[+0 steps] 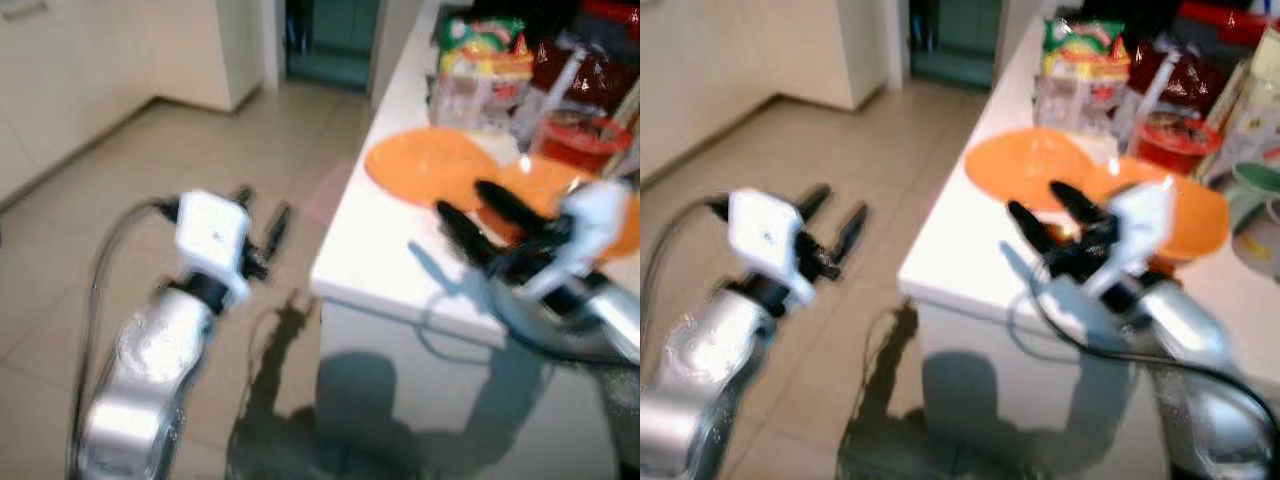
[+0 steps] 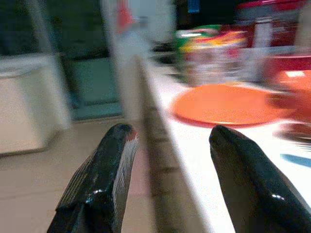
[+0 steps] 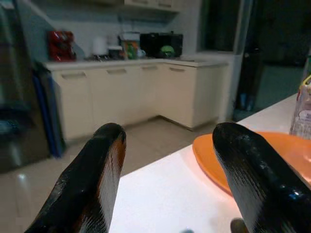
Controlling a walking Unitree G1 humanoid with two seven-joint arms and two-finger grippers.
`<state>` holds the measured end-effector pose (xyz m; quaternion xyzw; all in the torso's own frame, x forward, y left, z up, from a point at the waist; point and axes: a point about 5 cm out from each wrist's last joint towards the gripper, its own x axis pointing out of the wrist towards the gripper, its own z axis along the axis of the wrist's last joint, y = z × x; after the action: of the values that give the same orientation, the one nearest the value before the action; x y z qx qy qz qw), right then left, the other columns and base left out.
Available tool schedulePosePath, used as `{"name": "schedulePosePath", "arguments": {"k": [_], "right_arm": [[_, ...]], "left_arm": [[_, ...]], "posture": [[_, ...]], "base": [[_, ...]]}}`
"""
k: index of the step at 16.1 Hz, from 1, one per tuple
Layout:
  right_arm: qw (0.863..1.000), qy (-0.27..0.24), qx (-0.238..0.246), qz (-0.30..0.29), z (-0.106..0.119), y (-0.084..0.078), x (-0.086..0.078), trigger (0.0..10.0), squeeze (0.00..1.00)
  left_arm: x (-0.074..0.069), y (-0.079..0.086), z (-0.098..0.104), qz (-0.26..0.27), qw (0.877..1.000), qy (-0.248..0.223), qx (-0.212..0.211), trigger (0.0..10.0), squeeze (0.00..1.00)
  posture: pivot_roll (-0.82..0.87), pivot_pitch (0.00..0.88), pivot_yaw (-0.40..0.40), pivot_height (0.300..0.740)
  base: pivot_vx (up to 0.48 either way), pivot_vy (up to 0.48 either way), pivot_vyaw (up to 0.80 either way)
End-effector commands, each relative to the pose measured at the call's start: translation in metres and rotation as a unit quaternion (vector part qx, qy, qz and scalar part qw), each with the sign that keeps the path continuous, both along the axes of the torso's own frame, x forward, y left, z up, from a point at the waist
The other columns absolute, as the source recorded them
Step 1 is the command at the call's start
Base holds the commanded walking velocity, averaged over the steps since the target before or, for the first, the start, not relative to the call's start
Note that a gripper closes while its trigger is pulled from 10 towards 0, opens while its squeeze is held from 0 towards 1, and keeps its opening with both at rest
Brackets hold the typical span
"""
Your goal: Setting the table
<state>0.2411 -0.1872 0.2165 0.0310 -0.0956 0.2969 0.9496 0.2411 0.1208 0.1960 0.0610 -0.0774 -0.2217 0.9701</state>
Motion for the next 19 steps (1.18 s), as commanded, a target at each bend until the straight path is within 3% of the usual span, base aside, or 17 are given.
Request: {"name": "schedulePosePath", "arguments": {"k": [1,2,4,6,8,11,15,19], "right_arm": [[0.999,-0.012,0.012,0.036,0.01,0.003,-0.009,10.0,0.0],[0.999,-0.01,0.011,0.043,0.011,0.003,-0.011,10.0,0.0],[0.994,0.044,-0.083,0.057,0.002,-0.003,-0.009,10.0,0.0],[0.983,0.077,-0.164,0.034,0.0,-0.016,0.007,10.0,0.0],[0.974,0.106,-0.198,0.013,-0.003,-0.035,0.023,10.0,0.0],[0.976,0.145,-0.165,0.003,-0.015,-0.058,0.042,10.0,0.0],[0.975,0.169,-0.142,0.022,-0.025,-0.066,0.054,10.0,0.0],[0.983,0.133,-0.108,0.072,-0.012,-0.06,0.056,10.0,0.0]], "left_arm": [[-0.007,0.0,0.002,-0.012,1.0,0.0,0.001,10.0,0.0],[-0.008,0.0,0.002,-0.014,1.0,0.002,0.001,10.0,0.0],[-0.014,0.002,-0.001,-0.032,0.999,0.014,0.018,10.0,0.0],[-0.01,0.001,0.002,-0.042,0.999,0.014,0.024,10.0,0.0],[-0.009,-0.002,0.0,-0.047,0.998,0.013,0.029,10.0,0.0],[-0.01,-0.01,-0.001,-0.059,0.998,0.012,0.03,10.0,0.0],[-0.009,-0.014,0.0,-0.068,0.997,0.008,0.032,10.0,0.0],[-0.009,-0.013,0.0,-0.061,0.998,0.007,0.032,10.0,0.0]], "posture": [[0.05,0.07,-0.027,0.74],[0.05,0.074,-0.027,0.74],[0.04,0.086,-0.028,0.74],[0.04,0.084,-0.031,0.74],[0.03,0.066,-0.041,0.74],[0.05,0.029,-0.066,0.74],[0.06,0.014,-0.081,0.74],[0.06,0.012,-0.085,0.74]], "base": [[0.0,0.0,0.0],[0.0,0.0,0.0],[0.0,0.0,0.0],[0.0,0.0,0.0],[0.0,0.0,0.0],[0.0,0.0,0.0],[0.0,0.0,0.0],[0.0,0.0,0.0]]}}
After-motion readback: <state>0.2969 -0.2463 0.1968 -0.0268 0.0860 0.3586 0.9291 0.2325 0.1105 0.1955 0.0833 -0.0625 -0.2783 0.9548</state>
